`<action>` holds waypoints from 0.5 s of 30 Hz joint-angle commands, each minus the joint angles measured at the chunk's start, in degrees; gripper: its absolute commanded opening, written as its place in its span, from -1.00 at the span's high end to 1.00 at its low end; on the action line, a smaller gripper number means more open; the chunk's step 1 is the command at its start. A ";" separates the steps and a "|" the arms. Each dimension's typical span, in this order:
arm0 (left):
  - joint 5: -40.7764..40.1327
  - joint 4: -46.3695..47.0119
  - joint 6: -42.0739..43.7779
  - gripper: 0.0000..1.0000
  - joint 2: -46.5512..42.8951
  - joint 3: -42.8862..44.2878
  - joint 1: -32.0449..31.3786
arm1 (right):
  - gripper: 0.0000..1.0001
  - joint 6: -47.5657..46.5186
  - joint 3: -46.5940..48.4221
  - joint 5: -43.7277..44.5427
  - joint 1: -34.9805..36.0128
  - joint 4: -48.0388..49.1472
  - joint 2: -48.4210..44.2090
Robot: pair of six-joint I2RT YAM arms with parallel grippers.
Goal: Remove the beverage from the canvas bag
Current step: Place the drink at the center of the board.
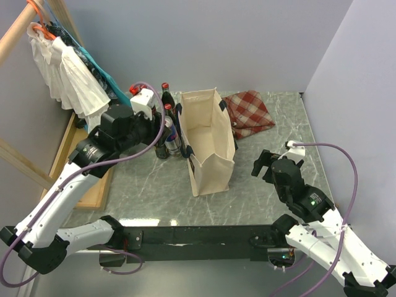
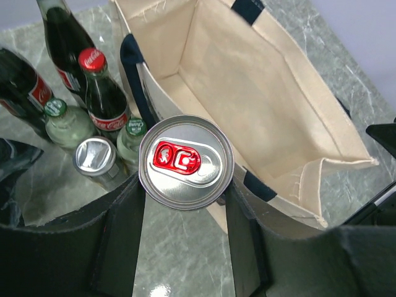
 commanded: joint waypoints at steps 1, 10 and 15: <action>-0.05 9.57 -1.56 0.98 -3.79 -1.57 0.13 | -1.00 -0.69 0.45 -0.21 0.33 1.75 0.05; -3.21 13.61 -2.08 0.98 -5.99 -8.60 0.13 | -1.00 -0.96 0.62 -0.83 0.33 1.75 1.81; -6.81 17.13 -2.79 0.98 -6.78 -14.05 0.13 | -1.00 -0.96 0.62 -0.83 0.33 1.66 1.72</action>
